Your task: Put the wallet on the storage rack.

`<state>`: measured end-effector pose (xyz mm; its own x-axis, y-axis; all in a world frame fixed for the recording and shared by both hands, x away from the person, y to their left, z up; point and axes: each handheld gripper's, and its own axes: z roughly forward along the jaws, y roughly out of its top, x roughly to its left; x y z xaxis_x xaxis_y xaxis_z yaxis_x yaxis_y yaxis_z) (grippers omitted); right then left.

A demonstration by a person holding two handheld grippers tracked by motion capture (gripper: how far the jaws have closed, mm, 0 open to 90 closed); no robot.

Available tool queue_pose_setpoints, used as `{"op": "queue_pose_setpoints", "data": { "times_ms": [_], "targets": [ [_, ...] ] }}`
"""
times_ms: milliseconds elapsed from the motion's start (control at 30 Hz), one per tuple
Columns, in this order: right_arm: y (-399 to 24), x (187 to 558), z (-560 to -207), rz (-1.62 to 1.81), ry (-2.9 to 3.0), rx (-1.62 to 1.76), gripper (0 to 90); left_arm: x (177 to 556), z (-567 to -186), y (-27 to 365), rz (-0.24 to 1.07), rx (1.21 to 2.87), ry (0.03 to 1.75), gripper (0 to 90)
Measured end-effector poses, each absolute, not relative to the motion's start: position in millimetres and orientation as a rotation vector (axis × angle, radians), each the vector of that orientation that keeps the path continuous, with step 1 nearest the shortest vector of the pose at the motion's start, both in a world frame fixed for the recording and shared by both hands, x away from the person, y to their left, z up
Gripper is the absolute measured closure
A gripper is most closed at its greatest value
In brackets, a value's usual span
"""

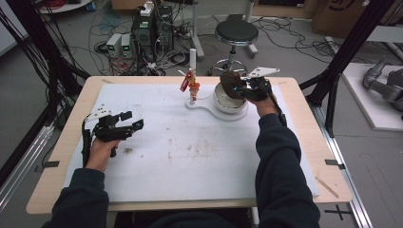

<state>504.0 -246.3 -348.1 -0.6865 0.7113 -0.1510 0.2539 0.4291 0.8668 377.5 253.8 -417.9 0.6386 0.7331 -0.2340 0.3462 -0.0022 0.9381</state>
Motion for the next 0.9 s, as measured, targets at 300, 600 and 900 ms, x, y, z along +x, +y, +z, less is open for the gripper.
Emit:
{"op": "queue_pose_setpoints", "data": {
  "times_ms": [300,600,900],
  "targets": [
    [-242.9,505.3,-354.5,1.128,2.216,0.834,53.2,377.5,-418.5,252.4,0.369,1.606,0.921,24.5],
    [-240.3,499.0,-348.8,1.217,2.249,0.764,64.7,377.6,-418.7,252.3,0.364,1.61,0.923,24.5],
    [-233.8,495.1,-348.6,1.116,2.27,0.664,65.8,377.8,-419.0,252.2,0.362,1.614,0.926,24.5]
  ]
}}
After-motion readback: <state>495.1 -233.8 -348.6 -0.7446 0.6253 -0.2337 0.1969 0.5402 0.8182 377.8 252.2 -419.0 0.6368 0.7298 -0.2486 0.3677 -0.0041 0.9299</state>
